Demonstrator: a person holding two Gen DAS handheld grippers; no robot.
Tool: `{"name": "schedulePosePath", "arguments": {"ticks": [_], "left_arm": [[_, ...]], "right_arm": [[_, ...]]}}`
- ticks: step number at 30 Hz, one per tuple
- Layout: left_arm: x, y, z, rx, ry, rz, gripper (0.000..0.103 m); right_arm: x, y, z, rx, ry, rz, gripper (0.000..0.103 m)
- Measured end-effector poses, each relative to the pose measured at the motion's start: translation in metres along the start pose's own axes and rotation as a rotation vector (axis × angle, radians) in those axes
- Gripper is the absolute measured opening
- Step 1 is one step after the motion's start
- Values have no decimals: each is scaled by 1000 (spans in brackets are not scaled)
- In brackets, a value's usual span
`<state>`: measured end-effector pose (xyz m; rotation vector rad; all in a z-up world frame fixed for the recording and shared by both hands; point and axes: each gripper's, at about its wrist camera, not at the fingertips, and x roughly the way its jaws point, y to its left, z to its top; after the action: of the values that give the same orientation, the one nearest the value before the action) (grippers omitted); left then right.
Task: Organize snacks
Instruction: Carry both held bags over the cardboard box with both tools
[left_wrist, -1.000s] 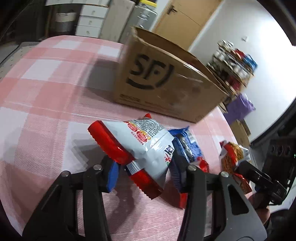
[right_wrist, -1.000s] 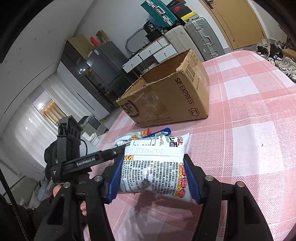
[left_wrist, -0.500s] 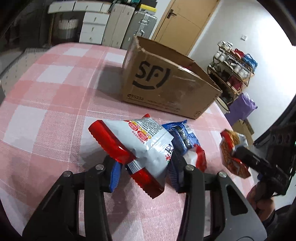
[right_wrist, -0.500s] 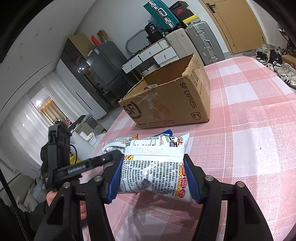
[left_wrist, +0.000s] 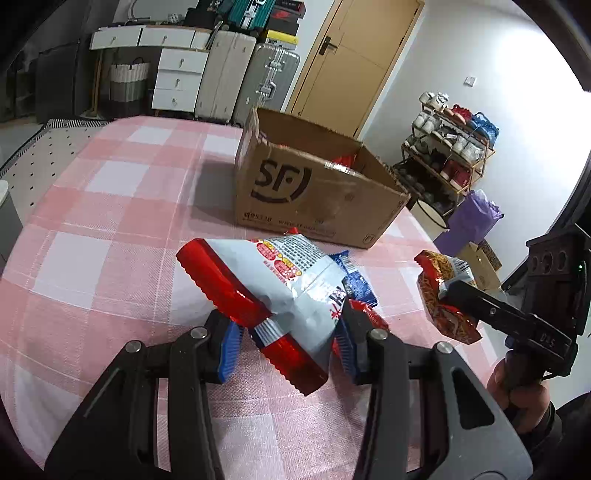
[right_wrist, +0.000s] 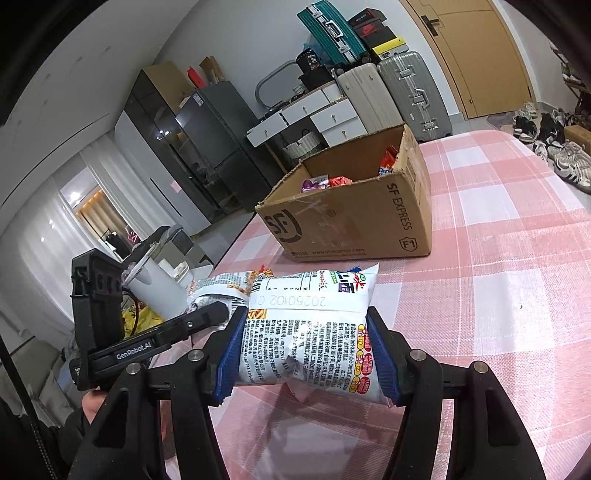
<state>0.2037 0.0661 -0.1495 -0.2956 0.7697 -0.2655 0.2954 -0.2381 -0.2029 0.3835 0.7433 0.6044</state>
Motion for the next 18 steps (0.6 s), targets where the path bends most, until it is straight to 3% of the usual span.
{"name": "schedulePosePath", "arguments": {"ticks": [10,18], "left_arm": [[-36,-15,20,41,-49,-38,41],[-64,-34,55,79,-72,-64,41]], "right_arm": [[-18,27,17,-58,-34,-8,62],[-43,54,54,-111,-83,-35,62]]}}
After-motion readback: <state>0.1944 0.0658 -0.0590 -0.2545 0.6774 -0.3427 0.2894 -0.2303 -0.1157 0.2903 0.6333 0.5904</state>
